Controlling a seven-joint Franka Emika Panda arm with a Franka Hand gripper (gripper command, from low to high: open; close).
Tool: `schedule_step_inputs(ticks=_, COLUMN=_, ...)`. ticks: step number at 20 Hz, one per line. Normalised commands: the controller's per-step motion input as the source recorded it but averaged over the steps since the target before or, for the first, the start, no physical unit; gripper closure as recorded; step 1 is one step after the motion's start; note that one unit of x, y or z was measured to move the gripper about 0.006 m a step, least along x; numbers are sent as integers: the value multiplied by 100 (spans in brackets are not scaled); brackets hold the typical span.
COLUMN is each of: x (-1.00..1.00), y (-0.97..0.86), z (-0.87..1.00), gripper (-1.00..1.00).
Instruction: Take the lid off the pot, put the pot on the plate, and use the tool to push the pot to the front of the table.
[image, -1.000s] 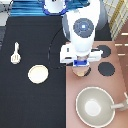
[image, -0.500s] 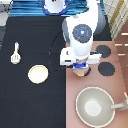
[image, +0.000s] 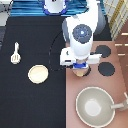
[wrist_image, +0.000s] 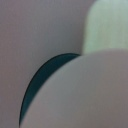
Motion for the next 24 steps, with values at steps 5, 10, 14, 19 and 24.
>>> schedule_step_inputs(ticks=5, x=-5, y=20, z=17, gripper=100)
schedule_step_inputs(ticks=10, x=-23, y=35, z=44, gripper=100)
schedule_step_inputs(ticks=14, x=-71, y=38, z=60, gripper=100)
schedule_step_inputs(ticks=19, x=-100, y=4, z=56, gripper=100)
schedule_step_inputs(ticks=24, x=-100, y=0, z=49, gripper=100)
